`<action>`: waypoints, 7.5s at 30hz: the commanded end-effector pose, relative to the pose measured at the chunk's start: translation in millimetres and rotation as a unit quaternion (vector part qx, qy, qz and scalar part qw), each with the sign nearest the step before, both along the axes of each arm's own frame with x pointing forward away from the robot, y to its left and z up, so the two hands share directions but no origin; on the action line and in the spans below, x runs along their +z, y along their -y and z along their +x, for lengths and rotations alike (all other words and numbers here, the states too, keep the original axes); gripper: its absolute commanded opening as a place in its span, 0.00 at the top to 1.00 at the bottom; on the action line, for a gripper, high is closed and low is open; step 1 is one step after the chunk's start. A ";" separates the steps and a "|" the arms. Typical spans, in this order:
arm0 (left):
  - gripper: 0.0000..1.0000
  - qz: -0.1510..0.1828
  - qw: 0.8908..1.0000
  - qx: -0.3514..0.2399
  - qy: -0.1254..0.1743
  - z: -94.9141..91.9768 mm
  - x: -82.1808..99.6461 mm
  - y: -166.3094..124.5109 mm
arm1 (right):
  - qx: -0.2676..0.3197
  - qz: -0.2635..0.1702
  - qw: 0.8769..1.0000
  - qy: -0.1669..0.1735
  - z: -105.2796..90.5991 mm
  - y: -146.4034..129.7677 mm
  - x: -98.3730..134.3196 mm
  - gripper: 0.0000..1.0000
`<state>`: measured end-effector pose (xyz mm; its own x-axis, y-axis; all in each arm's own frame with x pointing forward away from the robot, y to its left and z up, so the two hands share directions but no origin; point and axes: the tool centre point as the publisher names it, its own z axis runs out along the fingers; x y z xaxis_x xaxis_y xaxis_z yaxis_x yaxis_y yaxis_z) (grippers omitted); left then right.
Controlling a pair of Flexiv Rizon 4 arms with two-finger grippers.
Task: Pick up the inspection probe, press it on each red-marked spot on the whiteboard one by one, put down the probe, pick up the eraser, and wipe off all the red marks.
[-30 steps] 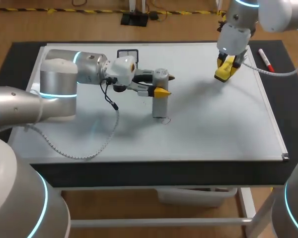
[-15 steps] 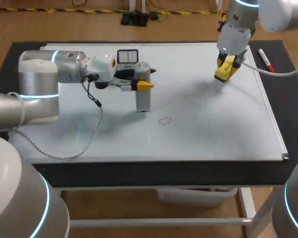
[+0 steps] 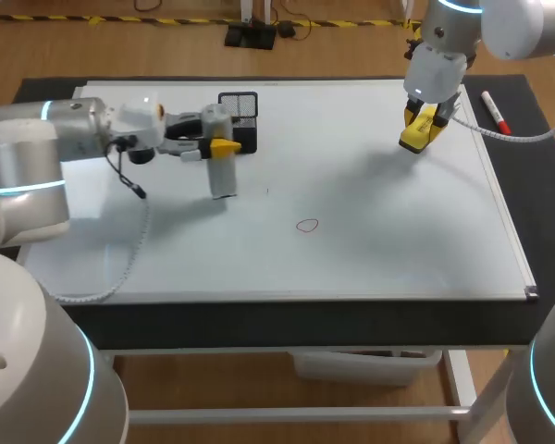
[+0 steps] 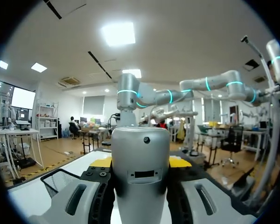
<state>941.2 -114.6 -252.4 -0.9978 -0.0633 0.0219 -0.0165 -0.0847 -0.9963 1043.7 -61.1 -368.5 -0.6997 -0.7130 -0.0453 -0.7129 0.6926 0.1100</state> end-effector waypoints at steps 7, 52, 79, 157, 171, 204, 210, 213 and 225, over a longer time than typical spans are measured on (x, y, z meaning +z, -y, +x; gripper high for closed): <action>1.00 0.009 0.999 0.045 -0.004 9.8 3.4 -44.7 | 0.001 -0.002 1.000 -0.001 1.0 0.3 1.0 1.00; 1.00 0.010 0.996 0.088 -0.010 35.0 -6.4 -91.7 | 0.001 -0.002 1.000 -0.001 1.0 0.3 1.0 1.00; 1.00 0.010 0.996 0.088 -0.010 35.0 -6.4 -91.7 | 0.092 0.002 0.996 0.008 -59.0 -85.8 2.6 1.00; 1.00 0.010 0.996 0.088 -0.010 35.0 -6.4 -91.7 | 0.238 0.006 0.970 -0.055 -186.3 -257.7 -48.7 1.00; 1.00 0.010 0.996 0.088 -0.010 35.0 -6.4 -91.7 | 0.234 0.006 0.970 -0.069 -186.3 -251.2 -58.1 1.00; 1.00 0.010 0.996 0.088 -0.010 35.0 -6.4 -91.7 | 0.162 -0.025 0.985 -0.058 -191.7 -191.2 -64.2 1.00; 1.00 0.010 0.996 0.088 -0.010 35.0 -6.4 -91.7 | 0.154 -0.028 0.986 -0.057 -192.8 -183.8 -64.8 1.00; 1.00 0.010 0.996 0.088 -0.010 35.0 -6.4 -91.7 | 0.150 -0.028 0.987 -0.057 -193.4 -181.0 -64.9 1.00; 1.00 0.010 0.996 0.088 -0.010 35.0 -6.4 -91.7 | 0.139 -0.029 0.989 -0.036 -190.7 -176.8 -43.3 1.00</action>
